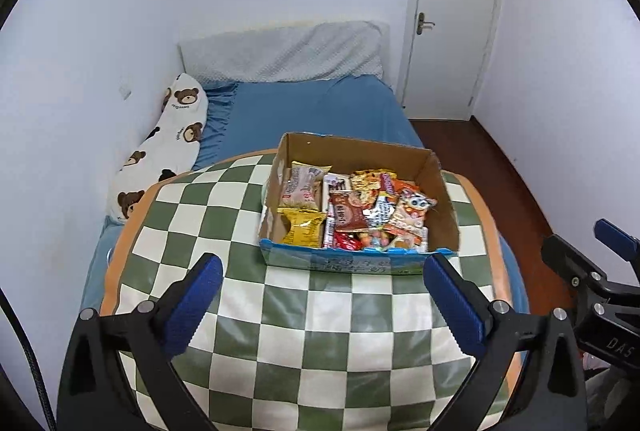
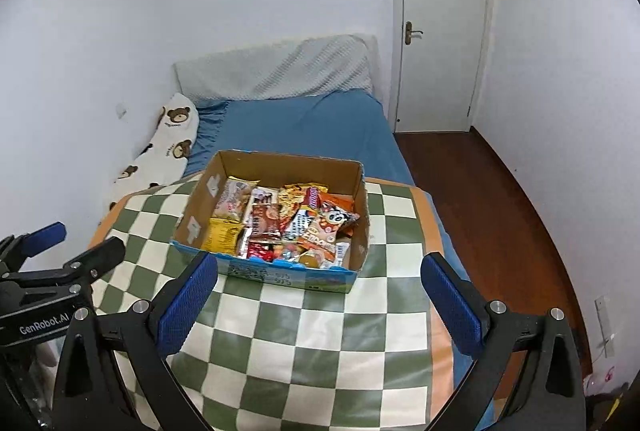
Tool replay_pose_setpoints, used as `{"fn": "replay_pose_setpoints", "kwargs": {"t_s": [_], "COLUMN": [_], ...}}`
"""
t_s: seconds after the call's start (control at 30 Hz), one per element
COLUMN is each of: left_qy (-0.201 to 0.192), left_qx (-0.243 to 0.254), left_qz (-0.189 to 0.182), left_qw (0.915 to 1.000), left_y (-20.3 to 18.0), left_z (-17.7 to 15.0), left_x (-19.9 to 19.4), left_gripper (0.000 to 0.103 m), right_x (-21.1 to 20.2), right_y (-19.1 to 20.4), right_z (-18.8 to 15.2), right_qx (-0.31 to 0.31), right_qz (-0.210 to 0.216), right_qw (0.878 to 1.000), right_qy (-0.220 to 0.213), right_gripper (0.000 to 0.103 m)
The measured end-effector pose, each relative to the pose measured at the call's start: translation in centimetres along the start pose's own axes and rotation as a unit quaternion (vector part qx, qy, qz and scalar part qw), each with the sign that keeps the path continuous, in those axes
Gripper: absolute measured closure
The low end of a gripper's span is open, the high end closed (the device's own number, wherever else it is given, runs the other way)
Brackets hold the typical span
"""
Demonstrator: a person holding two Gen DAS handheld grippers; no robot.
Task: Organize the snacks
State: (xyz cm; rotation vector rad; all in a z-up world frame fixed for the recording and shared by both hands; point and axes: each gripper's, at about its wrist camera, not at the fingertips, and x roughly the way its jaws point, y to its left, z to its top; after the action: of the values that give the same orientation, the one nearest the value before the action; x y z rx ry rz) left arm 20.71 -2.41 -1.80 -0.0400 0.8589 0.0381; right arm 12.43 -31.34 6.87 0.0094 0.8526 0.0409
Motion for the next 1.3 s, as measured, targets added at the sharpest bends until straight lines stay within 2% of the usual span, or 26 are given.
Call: {"fn": "replay_pose_setpoints", "kwargs": {"t_s": [0.3,0.63,0.9,1.3], "left_qy": [0.001,0.027,0.042,0.044], "left_qx": [0.002,0.008,0.010,0.011], "left_qz": [0.031,0.039,0.038,0.035], "left_qw": [0.9995,0.9989,0.9984,0.9984], "left_y": [-0.3,-0.9,-1.1,-1.3], "left_z": [1.3,2.1,2.0,1.9], "left_x": [4.5,8.9,10.5,10.6], "left_gripper": [0.000,0.000,0.000,0.000], "right_x": [4.5,9.2,11.1,11.5], "right_y": [-1.4,-2.2,-2.1,-1.8], "right_z": [0.7,1.1,0.6,0.6], "right_qx": [0.019,0.035,0.030,0.028], "right_qz": [-0.025,-0.035,-0.041,-0.041], "right_qw": [1.000,0.999,0.998,0.998], "right_qy": [0.003,0.023,0.039,0.043], "right_gripper": [0.000,0.000,0.000,0.000]}}
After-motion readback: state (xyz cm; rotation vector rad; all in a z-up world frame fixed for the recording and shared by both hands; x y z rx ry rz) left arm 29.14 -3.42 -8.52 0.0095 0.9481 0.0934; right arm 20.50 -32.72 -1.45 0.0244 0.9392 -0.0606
